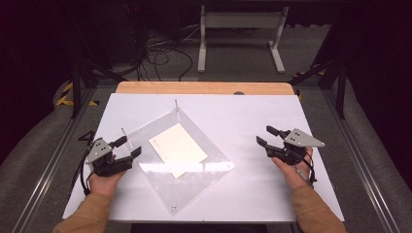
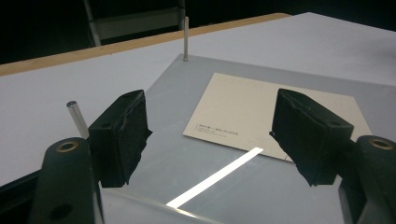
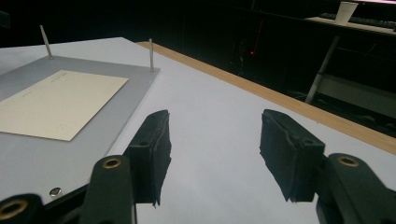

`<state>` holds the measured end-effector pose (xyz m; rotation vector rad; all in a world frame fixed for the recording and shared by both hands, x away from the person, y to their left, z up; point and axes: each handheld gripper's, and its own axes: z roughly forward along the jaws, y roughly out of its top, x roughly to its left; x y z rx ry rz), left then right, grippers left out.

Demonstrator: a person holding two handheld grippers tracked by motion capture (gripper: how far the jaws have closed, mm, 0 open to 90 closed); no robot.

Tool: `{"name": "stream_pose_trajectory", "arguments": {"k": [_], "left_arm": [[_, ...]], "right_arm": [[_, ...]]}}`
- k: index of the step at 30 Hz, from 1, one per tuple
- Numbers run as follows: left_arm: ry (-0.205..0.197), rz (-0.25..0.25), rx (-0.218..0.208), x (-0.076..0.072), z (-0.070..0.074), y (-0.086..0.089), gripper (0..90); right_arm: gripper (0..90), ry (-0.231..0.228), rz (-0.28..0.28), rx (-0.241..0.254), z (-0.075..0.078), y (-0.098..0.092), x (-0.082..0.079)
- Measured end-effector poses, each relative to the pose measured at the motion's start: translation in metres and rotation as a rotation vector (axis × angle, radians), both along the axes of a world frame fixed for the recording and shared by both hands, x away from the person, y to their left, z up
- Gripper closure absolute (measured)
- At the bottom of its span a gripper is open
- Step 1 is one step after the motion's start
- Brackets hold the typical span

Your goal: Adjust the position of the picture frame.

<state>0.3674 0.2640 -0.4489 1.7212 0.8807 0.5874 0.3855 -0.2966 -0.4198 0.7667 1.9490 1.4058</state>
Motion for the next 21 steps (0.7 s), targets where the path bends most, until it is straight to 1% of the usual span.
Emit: {"name": "stream_pose_trajectory", "arguments": {"k": [7,10,19,21], "left_arm": [[0.003,0.010,0.010,-0.0001,0.0005,0.0006,27.2],[0.005,0.008,-0.002,0.0003,0.0000,0.0007,27.2],[0.003,0.009,-0.005,0.0004,0.0001,0.0004,27.1],[0.004,0.010,-0.004,0.0005,0.0000,0.0003,27.1]], "right_arm": [[44.1,0.000,-0.003,0.005,0.0006,-0.0021,-0.0004],[43.9,-0.001,-0.003,0.004,0.0006,-0.0022,-0.0004],[43.4,0.000,-0.005,0.005,0.0007,-0.0033,-0.0017],[43.2,0.001,-0.007,-0.001,0.0006,-0.0032,-0.0018]]}}
